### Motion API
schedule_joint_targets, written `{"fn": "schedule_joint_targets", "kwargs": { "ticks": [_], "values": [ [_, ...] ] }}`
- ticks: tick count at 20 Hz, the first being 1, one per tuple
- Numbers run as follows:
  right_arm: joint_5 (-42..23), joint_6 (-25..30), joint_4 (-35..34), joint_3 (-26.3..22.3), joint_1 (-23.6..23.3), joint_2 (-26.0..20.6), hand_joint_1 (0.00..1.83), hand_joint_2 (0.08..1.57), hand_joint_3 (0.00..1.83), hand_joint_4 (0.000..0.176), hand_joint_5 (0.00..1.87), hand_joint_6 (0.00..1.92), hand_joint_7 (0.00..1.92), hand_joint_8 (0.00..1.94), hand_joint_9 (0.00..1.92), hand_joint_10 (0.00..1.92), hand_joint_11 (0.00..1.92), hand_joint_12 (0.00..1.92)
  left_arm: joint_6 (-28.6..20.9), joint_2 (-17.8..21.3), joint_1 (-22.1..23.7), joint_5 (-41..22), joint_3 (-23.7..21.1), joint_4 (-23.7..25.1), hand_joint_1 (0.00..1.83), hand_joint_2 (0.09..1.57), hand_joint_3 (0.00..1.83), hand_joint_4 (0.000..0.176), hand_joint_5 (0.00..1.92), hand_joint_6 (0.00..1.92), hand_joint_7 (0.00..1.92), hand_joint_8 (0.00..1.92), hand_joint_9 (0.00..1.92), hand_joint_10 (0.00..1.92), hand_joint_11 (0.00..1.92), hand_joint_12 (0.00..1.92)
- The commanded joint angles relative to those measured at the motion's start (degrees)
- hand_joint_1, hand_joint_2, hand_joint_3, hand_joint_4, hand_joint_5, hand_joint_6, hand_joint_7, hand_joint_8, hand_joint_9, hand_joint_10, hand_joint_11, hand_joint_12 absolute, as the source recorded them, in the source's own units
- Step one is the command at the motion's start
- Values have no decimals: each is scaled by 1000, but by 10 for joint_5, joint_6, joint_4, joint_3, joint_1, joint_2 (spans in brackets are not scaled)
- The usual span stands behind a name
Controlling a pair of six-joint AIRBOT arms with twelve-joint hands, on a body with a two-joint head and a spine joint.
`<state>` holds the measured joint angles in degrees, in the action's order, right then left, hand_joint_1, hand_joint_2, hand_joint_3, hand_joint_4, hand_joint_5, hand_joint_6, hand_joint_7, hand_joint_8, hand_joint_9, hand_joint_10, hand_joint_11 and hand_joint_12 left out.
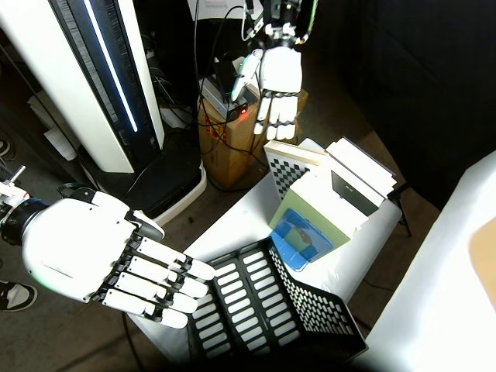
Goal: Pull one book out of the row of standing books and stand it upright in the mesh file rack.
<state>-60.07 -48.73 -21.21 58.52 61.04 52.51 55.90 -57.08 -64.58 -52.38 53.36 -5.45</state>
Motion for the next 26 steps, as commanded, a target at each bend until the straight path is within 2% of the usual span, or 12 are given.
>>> {"fn": "schedule_joint_targets", "kwargs": {
  "ticks": [1,5,6,7,9,11,13,18,19,20,22,26],
  "values": [
    [-71,3,14,-3,-6,-9,694,1397,4,0,0,0,0,0,0,0,0,0,4,5,2,-96,-5,0,0,1285,11,0,176,0,1,0,0,0,0,0],
    [-51,3,88,-12,-42,-21,633,1395,2,0,0,0,0,0,0,0,0,0,25,35,-14,-179,-12,-62,0,1290,11,5,6,0,0,0,0,0,0,0],
    [-33,3,111,-12,-58,-22,546,1388,0,0,0,0,0,0,0,0,0,0,29,40,-21,-197,-10,-83,0,1296,13,35,0,0,0,0,0,0,0,0],
    [-15,3,135,-12,-73,-23,553,1373,0,0,0,0,0,0,0,0,0,0,33,45,-28,-215,-9,-107,0,1298,13,42,0,0,0,0,0,0,0,0],
    [28,3,181,-9,-112,-22,609,1340,0,0,0,0,0,0,0,0,0,0,40,51,-34,-237,-6,-140,0,1310,17,30,0,0,0,0,0,0,0,0],
    [70,7,220,1,-149,-12,728,1305,0,0,0,0,0,0,0,0,0,0,41,54,-34,-247,0,-163,0,1329,23,45,0,0,0,0,0,0,0,0],
    [117,27,276,17,-189,8,764,1279,0,0,0,0,0,0,0,0,0,0,41,54,-39,-258,8,-193,84,1358,20,43,0,0,0,0,0,0,0,0],
    [216,82,419,53,-271,68,721,1216,0,0,0,0,0,0,0,0,0,0,39,55,-50,-271,21,-256,233,1367,4,15,0,0,0,0,0,0,0,0],
    [229,92,445,57,-281,78,745,1181,0,0,0,0,0,0,0,0,0,0,40,54,-51,-272,23,-265,239,1364,2,41,0,0,0,0,0,0,0,0],
    [246,112,483,63,-294,91,776,1159,0,0,0,0,0,0,0,0,0,0,41,52,-52,-276,25,-275,244,1368,3,49,0,0,0,0,0,0,0,0],
    [275,147,547,74,-317,115,836,1119,0,0,0,0,0,0,0,0,0,0,41,51,-53,-279,27,-286,270,1366,1,43,0,0,0,0,0,0,0,0],
    [316,170,617,99,-343,161,870,1052,0,0,0,0,0,0,0,0,0,0,40,51,-57,-275,34,-304,221,1389,8,76,0,0,0,0,0,0,0,0]
  ]
}}
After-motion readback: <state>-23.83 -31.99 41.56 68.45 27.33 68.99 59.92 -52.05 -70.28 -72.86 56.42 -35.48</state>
